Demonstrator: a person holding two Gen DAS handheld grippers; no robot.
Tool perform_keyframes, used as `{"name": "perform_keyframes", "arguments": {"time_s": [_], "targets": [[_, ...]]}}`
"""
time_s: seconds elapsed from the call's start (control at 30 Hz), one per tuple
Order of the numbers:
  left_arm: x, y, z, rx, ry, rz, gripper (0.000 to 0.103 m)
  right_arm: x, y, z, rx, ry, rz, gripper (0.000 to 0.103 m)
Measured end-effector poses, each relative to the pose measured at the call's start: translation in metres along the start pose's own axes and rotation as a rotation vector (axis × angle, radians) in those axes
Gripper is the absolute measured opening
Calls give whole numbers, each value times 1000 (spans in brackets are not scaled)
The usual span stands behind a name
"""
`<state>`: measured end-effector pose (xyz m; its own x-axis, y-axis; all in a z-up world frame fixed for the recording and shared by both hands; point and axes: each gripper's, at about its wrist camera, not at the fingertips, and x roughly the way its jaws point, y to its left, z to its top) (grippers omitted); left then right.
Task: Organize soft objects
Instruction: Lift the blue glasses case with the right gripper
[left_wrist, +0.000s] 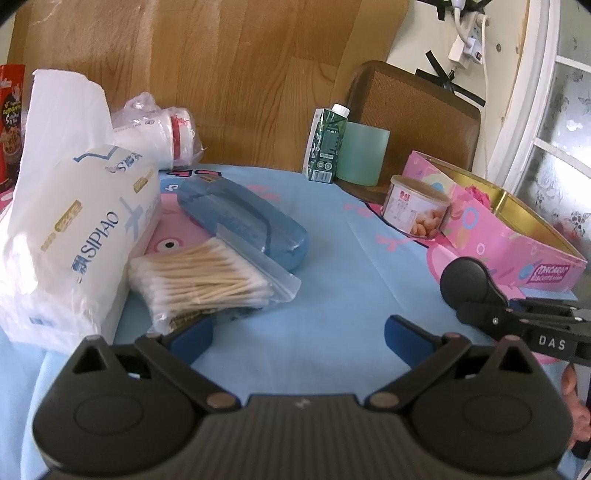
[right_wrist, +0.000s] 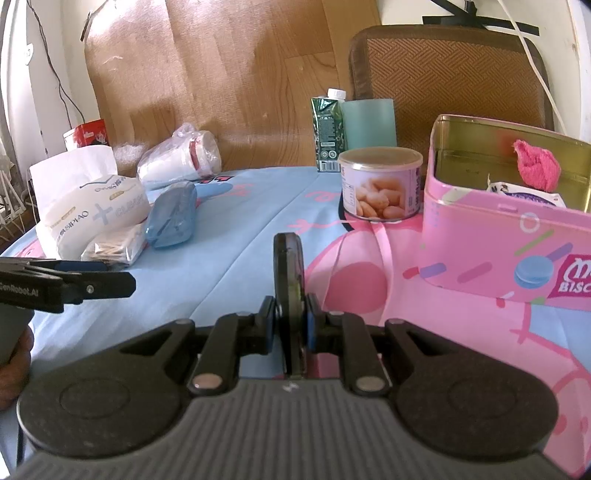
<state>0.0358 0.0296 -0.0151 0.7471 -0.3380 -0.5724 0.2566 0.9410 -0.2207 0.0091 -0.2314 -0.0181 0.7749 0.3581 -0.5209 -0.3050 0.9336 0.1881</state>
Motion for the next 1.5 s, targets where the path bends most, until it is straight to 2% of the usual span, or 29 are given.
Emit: {"name": "perform_keyframes", "arguments": {"time_s": [0.67,1.1,1.17,1.23,1.33,1.43,1.47,1.5], "targets": [[5,-11,0,65,29,59,103,-1,-2,0,14,1,13,22],[5,-13,0,82,37,71,103,-1,-5,-1,38,-1,30,23],[6,-17,0,96,41,83,103,-2,-5,-1,39,0,34,27],[6,-21,-1,117,44,91,103,-3,-4,-2,33,0,52,44],[2,-30,-3,134,49,68,103,-8,1,-4,1,-4,65,48],[-3,-36,-3,89,58,-13,103,-10,5,-7,-22,-5,58,47],[-4,-38,-3,67,62,-39,103,-10,5,-7,-22,-4,62,46],[-4,-40,-1,45,67,-58,103,-11,5,-7,-20,-6,60,38]]}}
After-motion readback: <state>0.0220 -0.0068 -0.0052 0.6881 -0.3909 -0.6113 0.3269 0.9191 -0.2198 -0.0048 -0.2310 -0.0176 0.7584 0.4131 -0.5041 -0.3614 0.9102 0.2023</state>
